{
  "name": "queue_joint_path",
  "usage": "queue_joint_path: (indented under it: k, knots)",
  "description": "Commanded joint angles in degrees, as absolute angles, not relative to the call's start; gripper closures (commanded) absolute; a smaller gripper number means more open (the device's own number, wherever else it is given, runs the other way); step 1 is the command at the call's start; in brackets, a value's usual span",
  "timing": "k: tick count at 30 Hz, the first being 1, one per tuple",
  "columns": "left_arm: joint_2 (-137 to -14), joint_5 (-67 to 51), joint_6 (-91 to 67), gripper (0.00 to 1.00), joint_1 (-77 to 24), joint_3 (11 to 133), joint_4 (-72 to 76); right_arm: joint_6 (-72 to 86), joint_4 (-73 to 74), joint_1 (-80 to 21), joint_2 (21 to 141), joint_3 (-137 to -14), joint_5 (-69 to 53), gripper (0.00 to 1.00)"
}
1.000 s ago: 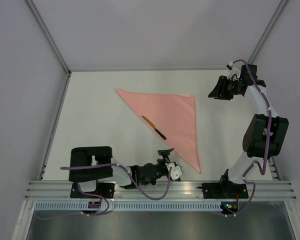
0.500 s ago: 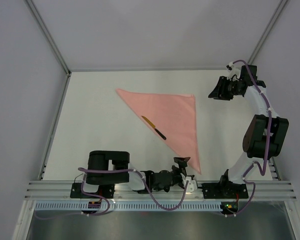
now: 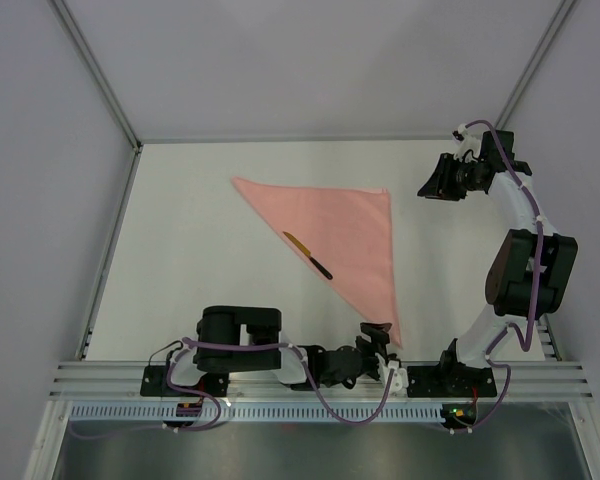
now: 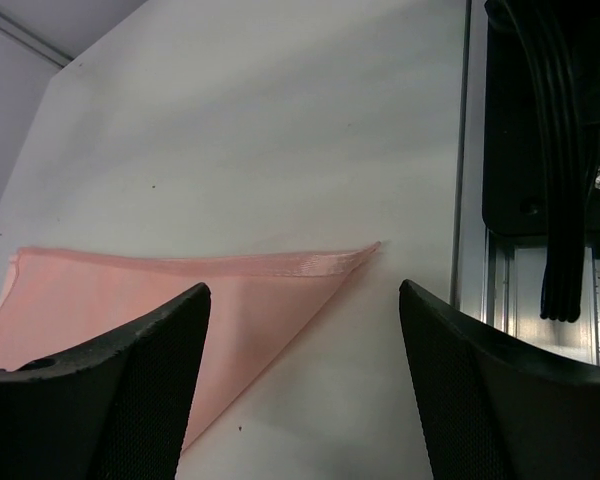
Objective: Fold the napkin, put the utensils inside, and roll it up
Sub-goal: Fold the napkin at the center of the board.
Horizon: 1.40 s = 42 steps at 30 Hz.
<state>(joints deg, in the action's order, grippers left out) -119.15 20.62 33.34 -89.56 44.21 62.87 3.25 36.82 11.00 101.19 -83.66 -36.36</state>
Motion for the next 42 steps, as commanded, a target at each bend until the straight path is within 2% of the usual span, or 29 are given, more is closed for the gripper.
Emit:
queue_joint_path:
  k: [1, 11, 27, 35, 38, 42]
  knots:
    - [-120.85, 19.51, 35.16, 0.2, -89.12, 45.44, 61.0, 3.87, 35.86, 10.99, 98.7, -83.32, -37.88, 0.63]
    - [-123.31, 19.07, 34.1, 0.39, -88.42, 45.96, 60.21, 3.96, 35.77, 11.07, 98.7, -83.23, -37.88, 0.66]
    - [-124.45, 18.55, 33.22, 0.58, -87.28, 48.34, 57.92, 4.04, 35.33, 10.99, 98.61, -82.97, -37.27, 0.69]
    - [-123.31, 17.67, 30.41, 0.77, -86.4, 49.31, 55.73, 4.13, 35.33, 10.99, 98.61, -82.97, -37.18, 0.7]
    - [-122.61, 17.23, 29.36, 0.89, -86.05, 49.22, 55.72, 4.13, 35.33, 10.99, 98.7, -82.97, -37.09, 0.7]
    - [-121.12, 16.0, 26.47, 0.96, -85.26, 48.87, 55.55, 4.04, 35.33, 10.99, 98.79, -82.97, -36.91, 0.7]
